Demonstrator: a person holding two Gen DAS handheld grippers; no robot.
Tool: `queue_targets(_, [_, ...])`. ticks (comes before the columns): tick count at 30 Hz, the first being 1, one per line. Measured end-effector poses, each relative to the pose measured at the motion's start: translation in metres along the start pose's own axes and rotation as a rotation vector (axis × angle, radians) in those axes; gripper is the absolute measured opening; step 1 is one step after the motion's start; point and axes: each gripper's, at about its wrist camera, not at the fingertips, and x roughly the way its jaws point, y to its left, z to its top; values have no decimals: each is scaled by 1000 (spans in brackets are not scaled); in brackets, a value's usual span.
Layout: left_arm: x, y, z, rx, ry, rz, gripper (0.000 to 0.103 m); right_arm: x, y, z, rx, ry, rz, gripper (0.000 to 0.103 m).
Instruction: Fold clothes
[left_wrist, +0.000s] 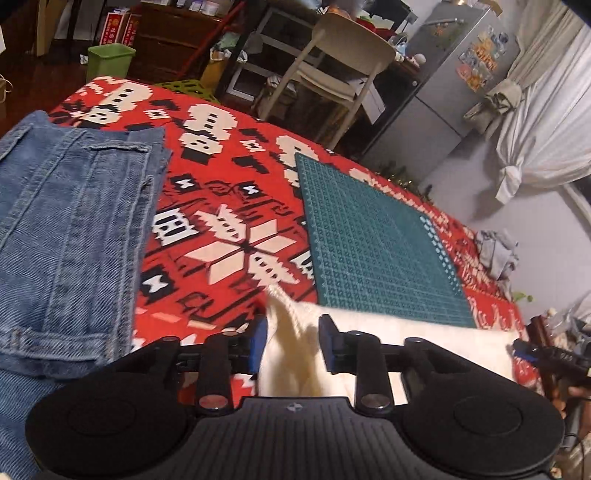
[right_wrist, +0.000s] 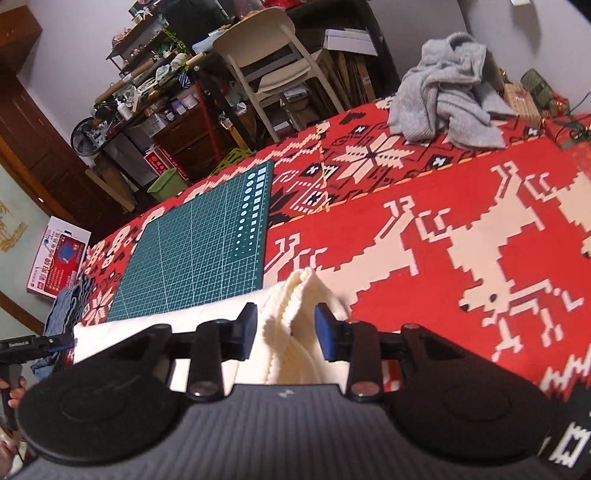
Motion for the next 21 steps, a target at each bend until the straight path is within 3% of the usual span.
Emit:
queue_targets(2, [0,-2,2,8,-1,-14,14,5,1,1,0,3,0,37])
queue_targets(4, [1,-3,3,19,2,-21,14,8,2,3,-5,5,4,34])
queue_targets(7, [8,0,3,3,19,-14,14,16,4,5,-27,5,-16,10])
queue_targets(15, [21,1,0,-24,20,-17,15,28,-3,1,0,-9,-18,5])
queue_targets(18, [23,2,-2,-34,2,-4,5,30,-2,2,-12,-9,-22,5])
queue_targets(21, [18,-5,-5,6,-41,19,4,29,-5,2,6,-21,-30,4])
